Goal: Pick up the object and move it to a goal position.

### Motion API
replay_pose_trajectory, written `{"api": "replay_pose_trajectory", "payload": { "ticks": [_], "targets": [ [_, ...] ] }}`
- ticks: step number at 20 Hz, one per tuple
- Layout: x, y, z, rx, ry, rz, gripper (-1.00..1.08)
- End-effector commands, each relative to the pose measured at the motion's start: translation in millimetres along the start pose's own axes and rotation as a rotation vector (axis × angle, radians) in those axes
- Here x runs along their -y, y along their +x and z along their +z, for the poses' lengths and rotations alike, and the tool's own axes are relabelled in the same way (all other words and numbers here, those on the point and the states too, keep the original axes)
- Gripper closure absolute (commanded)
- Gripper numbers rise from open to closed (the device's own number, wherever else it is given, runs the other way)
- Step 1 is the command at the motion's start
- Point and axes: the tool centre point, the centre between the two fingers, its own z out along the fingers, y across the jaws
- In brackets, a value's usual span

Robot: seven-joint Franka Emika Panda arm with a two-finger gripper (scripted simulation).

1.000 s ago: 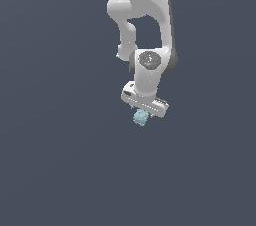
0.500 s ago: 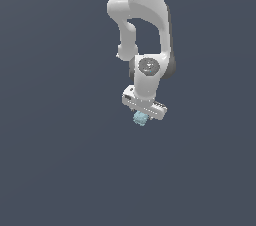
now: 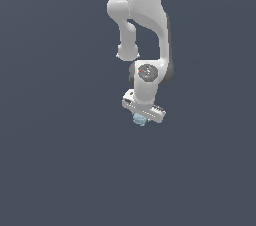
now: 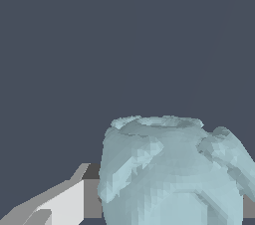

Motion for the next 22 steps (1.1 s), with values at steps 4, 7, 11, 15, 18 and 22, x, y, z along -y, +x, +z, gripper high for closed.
{"api": "replay_pose_trajectory", "payload": {
  "ticks": [4,7,11,15,18,22],
  "targets": [
    [0,0,1,0.0,0.0,0.0,1.08],
    [0,0,1,0.0,0.0,0.0,1.08],
    [0,1,-1,0.0,0.001,0.0,1.08],
    [-6,9,-10,0.0,0.001,0.0,1.08],
    [-13,20,-21,0.0,0.001,0.0,1.08],
    [-27,40,-43,0.0,0.001,0.0,1.08]
  ]
}}
